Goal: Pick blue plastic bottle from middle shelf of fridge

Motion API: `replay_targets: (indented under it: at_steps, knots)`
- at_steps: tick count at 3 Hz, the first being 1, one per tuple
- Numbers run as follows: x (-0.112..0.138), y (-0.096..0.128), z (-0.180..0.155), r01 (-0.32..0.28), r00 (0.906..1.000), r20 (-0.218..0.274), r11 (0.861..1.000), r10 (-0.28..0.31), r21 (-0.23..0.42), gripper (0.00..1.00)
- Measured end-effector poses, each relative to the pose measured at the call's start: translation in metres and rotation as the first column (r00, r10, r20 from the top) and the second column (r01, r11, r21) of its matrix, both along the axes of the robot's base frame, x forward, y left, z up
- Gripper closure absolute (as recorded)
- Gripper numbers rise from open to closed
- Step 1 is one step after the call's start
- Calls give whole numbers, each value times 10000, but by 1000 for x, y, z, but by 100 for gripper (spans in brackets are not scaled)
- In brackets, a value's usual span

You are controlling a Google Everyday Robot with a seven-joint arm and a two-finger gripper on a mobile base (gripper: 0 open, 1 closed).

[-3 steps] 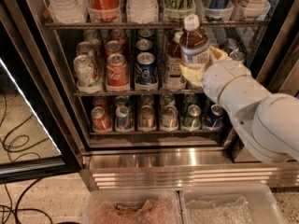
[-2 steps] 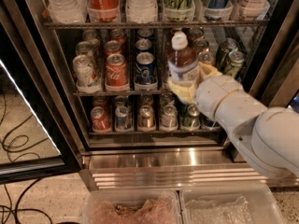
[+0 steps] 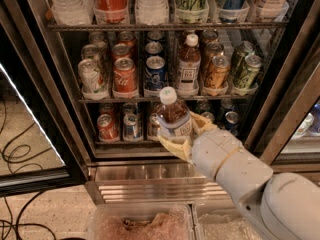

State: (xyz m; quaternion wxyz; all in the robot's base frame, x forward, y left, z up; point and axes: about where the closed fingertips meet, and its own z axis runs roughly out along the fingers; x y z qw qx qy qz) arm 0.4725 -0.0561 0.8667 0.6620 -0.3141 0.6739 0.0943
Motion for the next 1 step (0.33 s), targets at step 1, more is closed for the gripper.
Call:
replay_targets:
  at_steps: [1]
  knots:
    - [-8,7,1,-88,10000,34,9999,88,48,100]
